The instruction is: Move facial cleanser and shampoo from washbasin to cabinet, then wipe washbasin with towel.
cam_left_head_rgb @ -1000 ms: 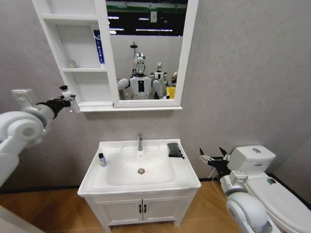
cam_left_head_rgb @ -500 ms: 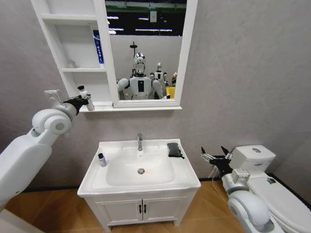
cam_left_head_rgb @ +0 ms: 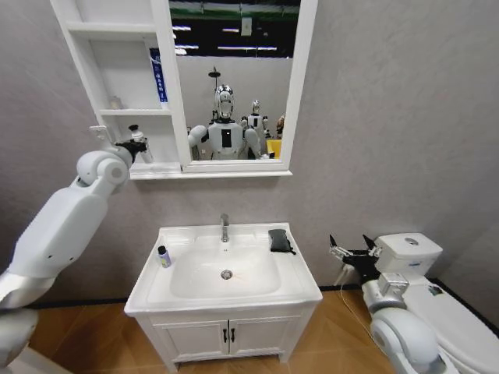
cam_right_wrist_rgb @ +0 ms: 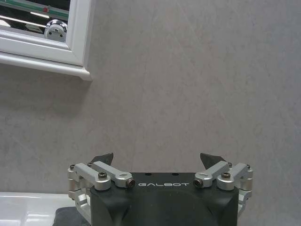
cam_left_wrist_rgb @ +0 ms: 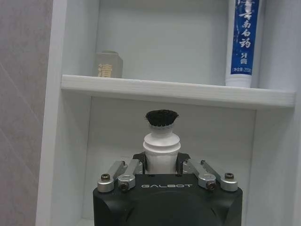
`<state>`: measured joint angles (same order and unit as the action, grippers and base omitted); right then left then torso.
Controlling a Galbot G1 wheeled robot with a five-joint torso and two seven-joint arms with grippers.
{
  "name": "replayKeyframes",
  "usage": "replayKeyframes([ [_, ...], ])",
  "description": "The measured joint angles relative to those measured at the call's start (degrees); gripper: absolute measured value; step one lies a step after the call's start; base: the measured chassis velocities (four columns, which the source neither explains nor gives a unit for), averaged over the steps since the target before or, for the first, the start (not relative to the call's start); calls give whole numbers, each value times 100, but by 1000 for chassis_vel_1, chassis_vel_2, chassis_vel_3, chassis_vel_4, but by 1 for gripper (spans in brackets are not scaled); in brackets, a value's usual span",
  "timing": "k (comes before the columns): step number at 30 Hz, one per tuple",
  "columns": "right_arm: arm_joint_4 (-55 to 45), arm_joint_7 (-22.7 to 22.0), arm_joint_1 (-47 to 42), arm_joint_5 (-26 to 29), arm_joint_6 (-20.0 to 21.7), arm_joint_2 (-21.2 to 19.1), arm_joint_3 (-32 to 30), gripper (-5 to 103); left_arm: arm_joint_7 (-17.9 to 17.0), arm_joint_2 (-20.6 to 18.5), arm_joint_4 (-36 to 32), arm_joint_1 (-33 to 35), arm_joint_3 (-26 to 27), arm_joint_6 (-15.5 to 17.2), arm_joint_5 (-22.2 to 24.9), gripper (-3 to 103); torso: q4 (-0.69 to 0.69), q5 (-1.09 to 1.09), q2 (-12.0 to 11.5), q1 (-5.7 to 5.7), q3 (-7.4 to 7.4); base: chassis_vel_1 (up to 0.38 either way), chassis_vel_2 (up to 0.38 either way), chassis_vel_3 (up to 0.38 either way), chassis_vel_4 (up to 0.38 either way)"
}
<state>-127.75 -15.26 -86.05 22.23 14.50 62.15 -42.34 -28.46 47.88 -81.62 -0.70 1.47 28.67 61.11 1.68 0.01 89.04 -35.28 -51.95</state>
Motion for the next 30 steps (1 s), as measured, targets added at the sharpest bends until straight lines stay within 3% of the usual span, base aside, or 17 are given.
replayKeyframes([
  [5, 26, -6, -5, -1, -32, 29, -12, 100, 78, 175, 450, -98, 112, 158, -259, 32, -2, -1, 0, 0, 0, 0, 0, 0, 0],
  [7, 61, -13, -4, 3, -57, 29, -26, 100, -109, 212, 610, -99, 204, 446, -181, 32, -4, -2, 0, 0, 0, 0, 0, 0, 0],
  [9, 81, -14, -2, 3, -72, 30, -27, 100, -198, 234, 661, -99, 236, 510, -127, 32, -4, -2, 0, 0, 0, 0, 0, 0, 0],
  [16, 111, -26, -6, -16, -102, 59, -15, 100, -731, 463, 826, -227, 295, 598, 316, 32, 0, 1, 0, 1, 1, 0, 0, 0, 0],
  [22, 104, -29, -33, -15, -114, 43, -43, 100, -742, 462, 745, -235, 279, 645, 323, 29, 0, -2, 0, 0, 1, 0, 0, 0, 0],
  [23, 104, -30, -37, -14, -121, 40, -45, 100, -735, 429, 718, -224, 277, 649, 296, 39, -1, -2, 0, 1, 0, 0, 0, 0, 0],
  [27, 102, -30, -40, -14, -124, 39, -44, 100, -617, 365, 692, -223, 276, 643, 205, 44, -3, -3, 0, 1, 0, 0, 0, 0, 0],
  [29, 94, -30, -38, -17, -125, 56, -11, 100, -454, 316, 652, -254, 275, 595, 129, 55, -3, -3, 0, 0, 0, 0, 0, 0, 0],
  [30, 94, -30, -38, -17, -125, 56, -11, 100, -454, 316, 652, -254, 275, 595, 129, 55, -3, -3, 0, 0, 0, 0, 0, 0, 0],
])
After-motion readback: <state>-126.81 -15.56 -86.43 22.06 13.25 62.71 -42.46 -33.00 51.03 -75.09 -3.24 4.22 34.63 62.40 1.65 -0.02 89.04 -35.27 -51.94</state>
